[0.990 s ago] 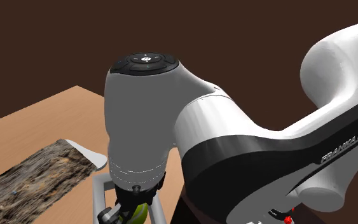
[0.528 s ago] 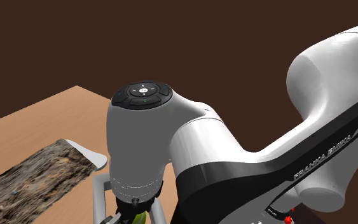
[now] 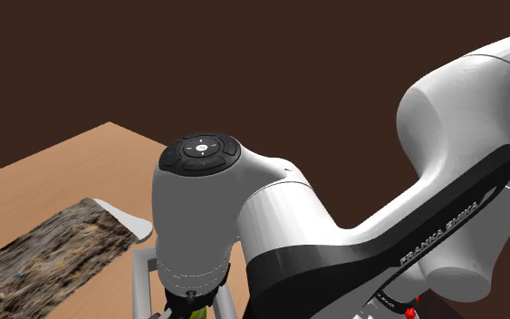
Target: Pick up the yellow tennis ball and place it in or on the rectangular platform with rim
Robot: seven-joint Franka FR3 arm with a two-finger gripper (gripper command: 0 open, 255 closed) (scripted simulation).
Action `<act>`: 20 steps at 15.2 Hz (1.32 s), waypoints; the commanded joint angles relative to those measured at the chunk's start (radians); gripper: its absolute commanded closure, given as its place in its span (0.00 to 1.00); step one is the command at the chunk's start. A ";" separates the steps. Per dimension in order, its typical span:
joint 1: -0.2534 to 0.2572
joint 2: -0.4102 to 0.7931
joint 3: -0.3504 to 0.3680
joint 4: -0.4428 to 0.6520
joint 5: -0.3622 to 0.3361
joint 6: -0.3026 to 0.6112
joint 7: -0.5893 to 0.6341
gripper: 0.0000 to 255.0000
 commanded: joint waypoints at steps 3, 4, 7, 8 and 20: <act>0.000 0.000 0.000 0.000 0.000 0.000 0.000 0.00; 0.000 0.000 0.000 0.000 0.000 0.000 0.000 0.00; 0.000 0.000 0.000 0.000 0.000 0.000 0.000 0.00; 0.000 0.000 0.000 0.000 0.000 0.000 0.000 0.00; -0.013 -0.061 -0.002 0.075 0.043 -0.124 -0.031 0.00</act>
